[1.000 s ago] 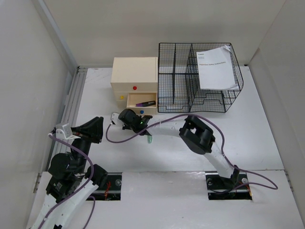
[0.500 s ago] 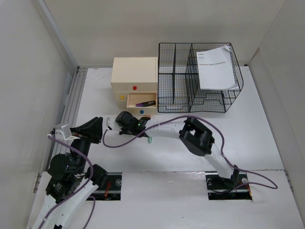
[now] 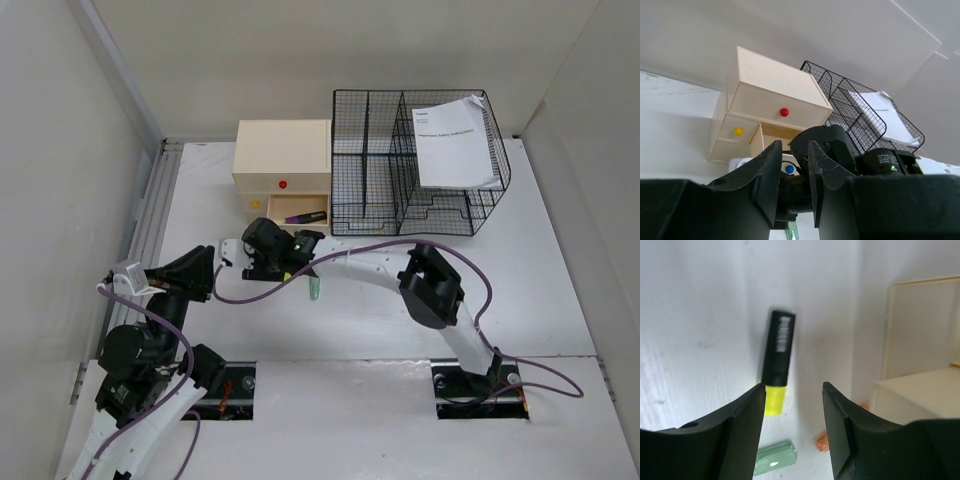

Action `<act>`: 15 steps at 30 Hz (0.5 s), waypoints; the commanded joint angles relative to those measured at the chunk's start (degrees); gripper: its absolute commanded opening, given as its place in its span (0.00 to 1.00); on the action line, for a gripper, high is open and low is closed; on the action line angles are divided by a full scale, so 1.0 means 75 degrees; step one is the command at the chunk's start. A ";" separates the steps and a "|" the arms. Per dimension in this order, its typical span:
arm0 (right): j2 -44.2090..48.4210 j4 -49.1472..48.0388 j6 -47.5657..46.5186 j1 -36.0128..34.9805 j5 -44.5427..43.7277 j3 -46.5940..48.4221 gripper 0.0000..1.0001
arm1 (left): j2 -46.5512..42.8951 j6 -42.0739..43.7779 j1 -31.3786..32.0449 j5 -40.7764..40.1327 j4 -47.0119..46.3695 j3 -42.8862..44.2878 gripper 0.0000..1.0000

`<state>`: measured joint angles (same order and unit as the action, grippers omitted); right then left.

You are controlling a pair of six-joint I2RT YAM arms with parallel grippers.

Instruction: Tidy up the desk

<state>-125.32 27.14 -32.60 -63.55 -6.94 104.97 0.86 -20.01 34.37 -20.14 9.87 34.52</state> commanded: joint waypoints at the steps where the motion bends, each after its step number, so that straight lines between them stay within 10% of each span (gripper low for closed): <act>1: -0.0002 0.0928 -0.0176 0.0153 0.1111 0.0394 0.55 | -0.0115 0.0090 -0.0036 -0.0092 -0.0320 0.0073 0.25; 15: -0.1185 0.1468 0.0222 0.0528 0.1733 0.1390 0.58 | -0.0115 0.0090 -0.0036 -0.0092 -0.0320 0.0073 0.26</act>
<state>-133.01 36.77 -32.29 -59.55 3.36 112.20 0.82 -20.01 34.37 -20.38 9.89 34.52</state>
